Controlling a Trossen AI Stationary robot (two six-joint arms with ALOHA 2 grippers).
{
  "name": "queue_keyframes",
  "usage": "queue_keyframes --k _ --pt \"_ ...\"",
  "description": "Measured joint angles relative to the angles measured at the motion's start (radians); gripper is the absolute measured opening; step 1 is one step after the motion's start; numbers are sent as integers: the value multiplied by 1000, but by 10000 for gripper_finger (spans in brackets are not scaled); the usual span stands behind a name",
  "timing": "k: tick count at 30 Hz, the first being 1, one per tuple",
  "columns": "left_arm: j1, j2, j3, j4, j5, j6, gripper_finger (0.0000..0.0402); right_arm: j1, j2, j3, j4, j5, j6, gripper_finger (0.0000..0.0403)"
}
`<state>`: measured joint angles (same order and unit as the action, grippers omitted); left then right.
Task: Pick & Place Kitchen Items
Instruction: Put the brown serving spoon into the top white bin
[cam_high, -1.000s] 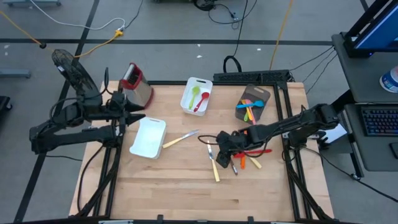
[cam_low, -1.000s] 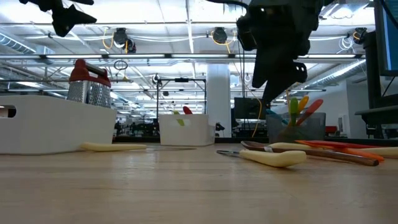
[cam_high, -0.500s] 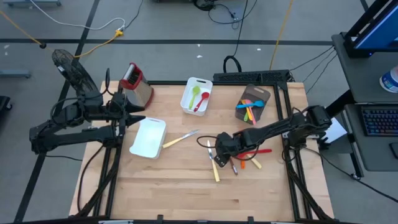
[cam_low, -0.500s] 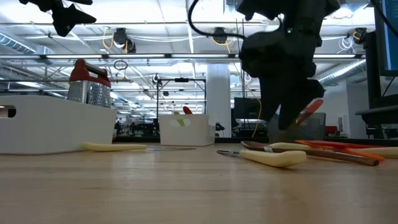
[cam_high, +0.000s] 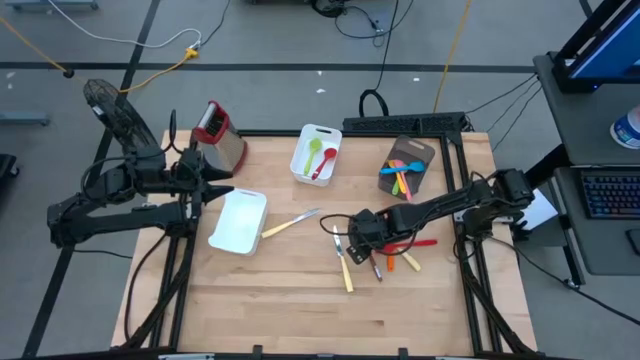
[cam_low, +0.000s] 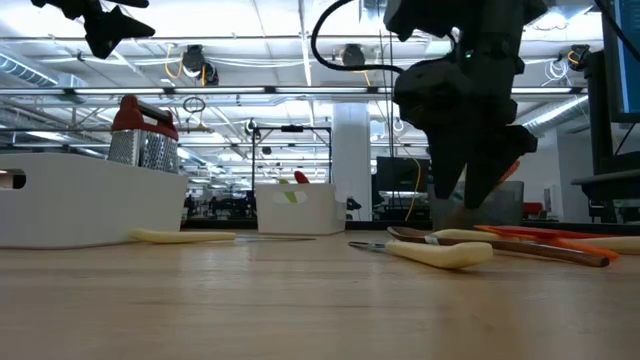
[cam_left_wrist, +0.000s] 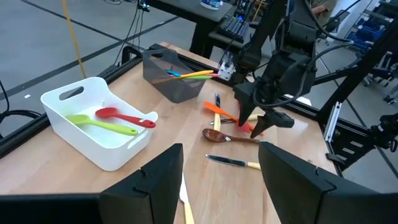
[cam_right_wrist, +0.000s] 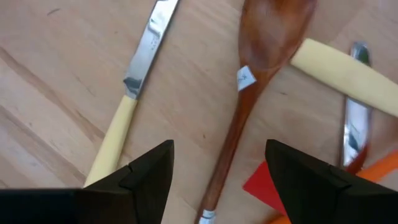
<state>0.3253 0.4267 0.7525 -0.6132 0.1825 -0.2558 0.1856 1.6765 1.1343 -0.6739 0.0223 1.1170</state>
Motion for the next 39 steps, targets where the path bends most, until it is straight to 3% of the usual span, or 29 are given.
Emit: queue_keyframes --k 9,18,28,33,39 --pt "0 0 0 0 0 0 216 -6 53 -2 -19 -2 -33 247" --pt "0 0 0 -2 0 -4 216 -5 188 5 29 -20 -63 247" --pt "0 0 1 -7 0 -14 216 -23 218 2 -33 -26 50 242" --pt "0 0 1 -7 0 -14 216 -34 217 1 -38 -27 75 187" --pt "0 0 1 -7 0 -14 216 -49 211 0 -42 -28 101 73"
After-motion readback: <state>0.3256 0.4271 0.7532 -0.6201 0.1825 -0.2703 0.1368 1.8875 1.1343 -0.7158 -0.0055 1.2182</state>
